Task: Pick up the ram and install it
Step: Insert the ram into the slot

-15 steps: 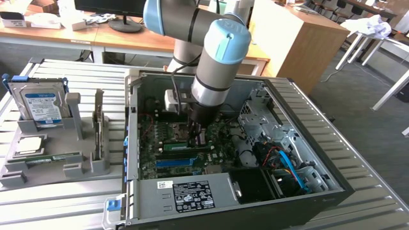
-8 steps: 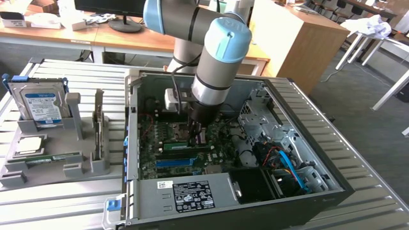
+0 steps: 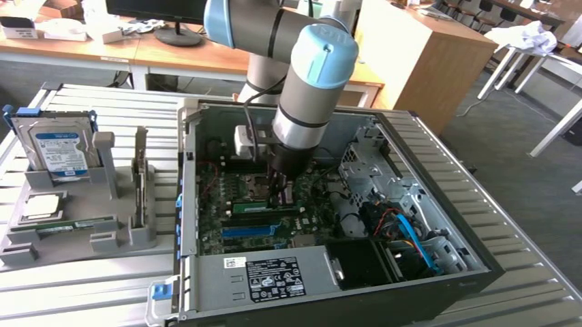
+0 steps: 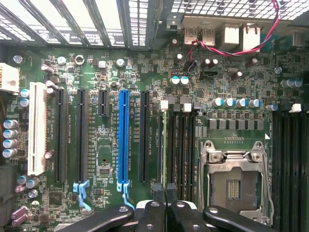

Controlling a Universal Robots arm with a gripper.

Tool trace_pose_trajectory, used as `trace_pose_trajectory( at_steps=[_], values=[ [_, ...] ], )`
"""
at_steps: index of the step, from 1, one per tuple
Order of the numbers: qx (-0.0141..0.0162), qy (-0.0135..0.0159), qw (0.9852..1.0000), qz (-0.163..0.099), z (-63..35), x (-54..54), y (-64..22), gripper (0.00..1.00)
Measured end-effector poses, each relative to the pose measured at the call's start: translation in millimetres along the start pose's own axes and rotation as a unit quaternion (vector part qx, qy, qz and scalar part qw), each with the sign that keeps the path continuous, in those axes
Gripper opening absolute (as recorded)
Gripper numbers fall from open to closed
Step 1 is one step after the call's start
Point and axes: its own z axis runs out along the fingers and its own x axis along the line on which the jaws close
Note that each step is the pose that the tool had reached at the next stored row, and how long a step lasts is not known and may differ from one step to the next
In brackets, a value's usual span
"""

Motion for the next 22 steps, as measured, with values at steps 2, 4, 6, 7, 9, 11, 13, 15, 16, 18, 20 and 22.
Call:
trace_pose_trajectory(
  at_steps=[2,4,6,7,9,11,13,15,16,18,20,22],
  values=[
    [0.0,-0.0001,1.0,0.0,0.5,0.1,0.0,0.12],
    [0.0,-0.0002,1.0,0.0,1.1,0.1,0.0,0.12],
    [0.0,-0.0004,1.0,0.0,1.7,0.1,0.0,0.12],
    [0.0,-0.0005,1.0,0.0,1.9,0.1,0.0,0.12],
    [-0.0001,-0.0005,1.0,0.0,2.1,0.1,0.0,0.12],
    [0.0,-0.0006,1.0,0.0,2.2,0.1,0.0,0.12],
    [0.0,-0.0006,1.0,0.0,2.2,0.1,0.0,0.12],
    [0.0,-0.0007,1.0,0.0,2.2,0.1,0.0,0.12],
    [0.0,-0.0009,1.0,0.0,2.2,0.1,0.0,0.12],
    [0.0,-0.0011,1.0,0.0,2.2,0.1,0.0,0.12],
    [0.0,-0.0011,1.0,0.0,2.2,0.1,0.1,0.12],
    [-0.0001,-0.0011,1.0,-0.001,2.2,0.1,0.3,0.12]
  ],
)
